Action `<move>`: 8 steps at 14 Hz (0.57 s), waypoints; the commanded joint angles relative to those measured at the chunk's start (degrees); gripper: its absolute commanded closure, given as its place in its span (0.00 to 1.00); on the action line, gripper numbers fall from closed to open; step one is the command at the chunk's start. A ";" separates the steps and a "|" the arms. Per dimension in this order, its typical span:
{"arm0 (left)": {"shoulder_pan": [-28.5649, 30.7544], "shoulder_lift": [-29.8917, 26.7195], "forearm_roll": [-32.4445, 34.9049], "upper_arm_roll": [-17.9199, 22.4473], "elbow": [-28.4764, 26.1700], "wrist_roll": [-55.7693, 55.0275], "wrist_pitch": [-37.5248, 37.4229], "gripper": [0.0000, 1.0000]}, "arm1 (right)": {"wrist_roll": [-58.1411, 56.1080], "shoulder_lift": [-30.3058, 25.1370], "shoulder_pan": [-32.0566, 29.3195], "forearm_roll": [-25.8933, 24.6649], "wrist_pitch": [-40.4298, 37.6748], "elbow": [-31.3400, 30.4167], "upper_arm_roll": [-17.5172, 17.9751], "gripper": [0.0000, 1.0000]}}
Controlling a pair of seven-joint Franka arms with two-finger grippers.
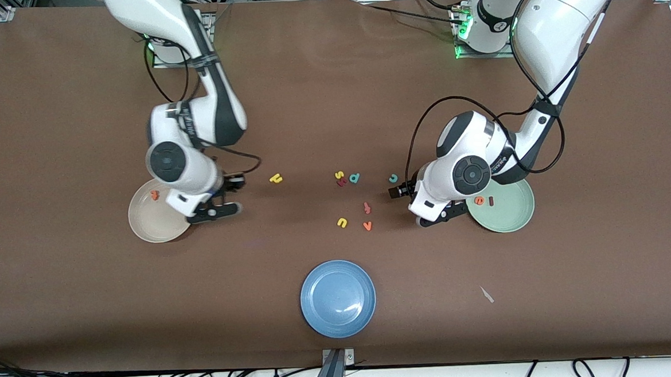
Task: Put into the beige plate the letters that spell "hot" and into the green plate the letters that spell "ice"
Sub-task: 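Drop blue o on the beige plate while the left gripper grasps cyan c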
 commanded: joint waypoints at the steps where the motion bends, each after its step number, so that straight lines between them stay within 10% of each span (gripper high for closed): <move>1: -0.59 0.22 -1.51 0.15 -0.08 -1.91 1.02 0.00 | -7.51 -5.39 0.39 1.13 4.46 -9.23 -4.21 0.83; 8: -2.61 1.01 -1.51 0.15 -4.63 -11.48 6.02 0.10 | -23.25 -3.91 -4.96 3.57 11.06 -14.60 -10.03 0.78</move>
